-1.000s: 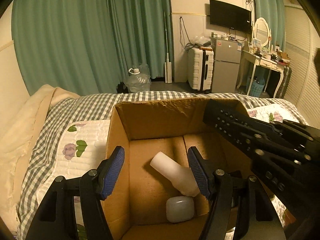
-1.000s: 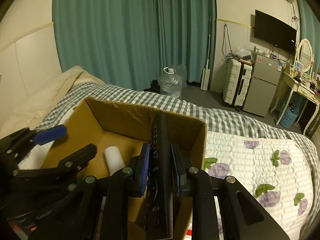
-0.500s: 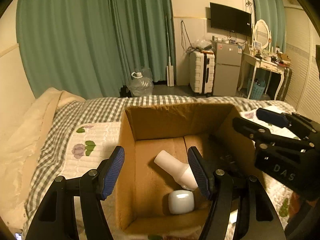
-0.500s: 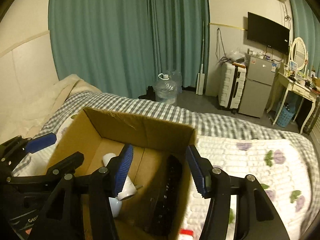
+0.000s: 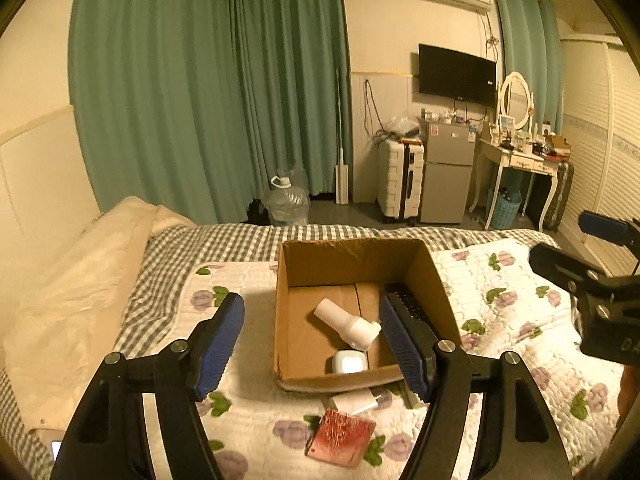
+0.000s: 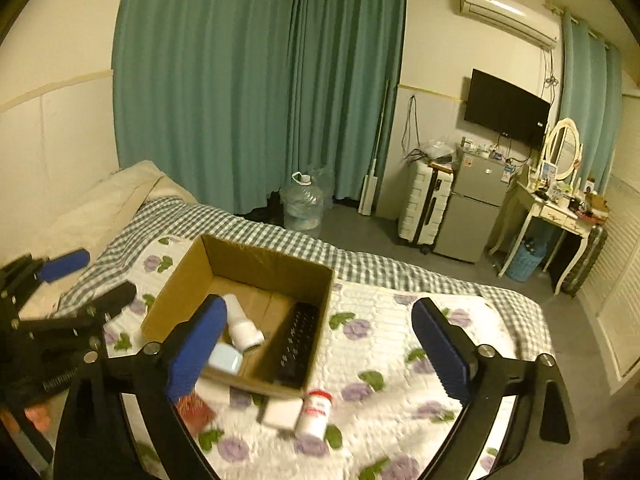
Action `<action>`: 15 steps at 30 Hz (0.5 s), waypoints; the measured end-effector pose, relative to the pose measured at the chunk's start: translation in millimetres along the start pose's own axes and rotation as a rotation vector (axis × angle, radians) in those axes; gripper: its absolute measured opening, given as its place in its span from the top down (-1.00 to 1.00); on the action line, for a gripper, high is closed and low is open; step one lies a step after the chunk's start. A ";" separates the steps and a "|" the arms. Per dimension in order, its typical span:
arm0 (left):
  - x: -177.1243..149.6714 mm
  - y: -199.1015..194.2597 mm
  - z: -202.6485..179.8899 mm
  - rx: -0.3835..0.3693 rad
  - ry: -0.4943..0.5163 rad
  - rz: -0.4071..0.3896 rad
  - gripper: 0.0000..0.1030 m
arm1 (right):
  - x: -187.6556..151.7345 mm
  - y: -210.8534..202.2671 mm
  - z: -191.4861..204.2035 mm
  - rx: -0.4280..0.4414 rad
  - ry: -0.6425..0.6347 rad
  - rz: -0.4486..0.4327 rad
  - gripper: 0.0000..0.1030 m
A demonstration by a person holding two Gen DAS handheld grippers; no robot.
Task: Organize rigid objects
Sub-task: 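Move both tools back toward the remaining items beside the box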
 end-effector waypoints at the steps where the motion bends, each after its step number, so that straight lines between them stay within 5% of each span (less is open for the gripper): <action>1: -2.1 -6.8 1.0 0.003 0.001 -0.004 -0.43 | -3.1 -4.9 -0.6 0.000 0.000 0.002 -0.89; 9: -33.3 -22.4 18.0 0.046 -0.005 0.001 -0.44 | -44.0 -25.2 -1.7 -0.003 0.014 0.024 -0.95; 15: -76.5 3.5 21.2 0.029 -0.036 0.063 -0.44 | -89.1 1.6 4.5 0.014 0.042 0.100 -0.95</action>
Point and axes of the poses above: each gripper's, at about its wrist camera, not at the fingertips, and y roughly the way its jaws point, z to its left, x to its top, the point moved 9 cm from there along y, roughly the way its jaws point, and after that the axes turned 4 degrees about -y, right-handed, at the moved point
